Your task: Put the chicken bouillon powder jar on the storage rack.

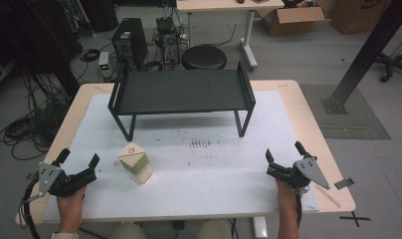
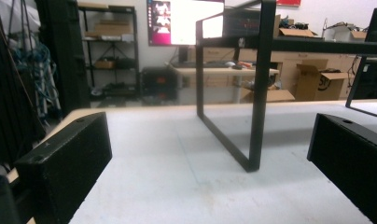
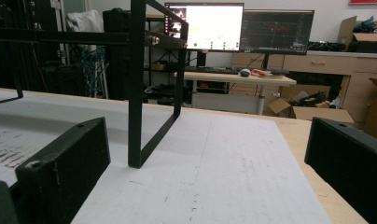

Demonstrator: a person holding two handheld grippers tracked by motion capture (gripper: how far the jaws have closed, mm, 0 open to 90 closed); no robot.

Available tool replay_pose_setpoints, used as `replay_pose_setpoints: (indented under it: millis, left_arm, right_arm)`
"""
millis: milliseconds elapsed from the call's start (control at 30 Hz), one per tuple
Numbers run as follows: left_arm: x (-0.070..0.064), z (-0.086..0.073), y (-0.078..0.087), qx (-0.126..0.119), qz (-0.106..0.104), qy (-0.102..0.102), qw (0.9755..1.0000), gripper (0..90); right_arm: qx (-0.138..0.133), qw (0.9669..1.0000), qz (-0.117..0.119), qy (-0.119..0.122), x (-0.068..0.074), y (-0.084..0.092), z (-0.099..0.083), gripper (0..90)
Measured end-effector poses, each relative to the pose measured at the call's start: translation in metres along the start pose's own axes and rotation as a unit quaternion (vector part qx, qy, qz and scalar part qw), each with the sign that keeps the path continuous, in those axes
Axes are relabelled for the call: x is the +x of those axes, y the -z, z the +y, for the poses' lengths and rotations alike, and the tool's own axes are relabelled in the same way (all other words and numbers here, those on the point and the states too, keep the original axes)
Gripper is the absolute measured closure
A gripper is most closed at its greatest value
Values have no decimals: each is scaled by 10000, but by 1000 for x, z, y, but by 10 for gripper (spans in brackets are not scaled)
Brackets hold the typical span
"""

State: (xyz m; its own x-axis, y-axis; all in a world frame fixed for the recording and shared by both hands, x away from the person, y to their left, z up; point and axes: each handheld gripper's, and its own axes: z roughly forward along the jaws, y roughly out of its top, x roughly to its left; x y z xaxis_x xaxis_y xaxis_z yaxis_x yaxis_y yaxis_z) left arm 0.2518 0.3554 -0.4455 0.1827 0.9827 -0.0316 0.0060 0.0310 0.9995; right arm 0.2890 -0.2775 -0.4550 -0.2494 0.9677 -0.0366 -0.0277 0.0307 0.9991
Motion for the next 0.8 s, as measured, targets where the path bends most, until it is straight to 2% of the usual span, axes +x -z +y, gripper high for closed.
replay_pose_setpoints:
  millis: [167,200,367,533,800]
  left_arm:
    - [-1,14,6,-149,-60,80,9998,2]
    - [-2,19,9,-201,-155,86,9996,2]
    - [-8,29,17,-272,-308,86,9991,2]
    - [-18,34,23,-125,-513,110,9985,2]
    - [-38,39,34,-130,-810,82,9966,2]
  right_arm:
    - [24,10000,0,35,1,0,0,0]
    - [27,10000,-1,48,1,0,0,0]
    - [50,9999,3,99,2,-1,0,0]
    - [42,9999,3,98,2,-1,0,0]
    - [38,9999,4,115,2,-1,0,0]
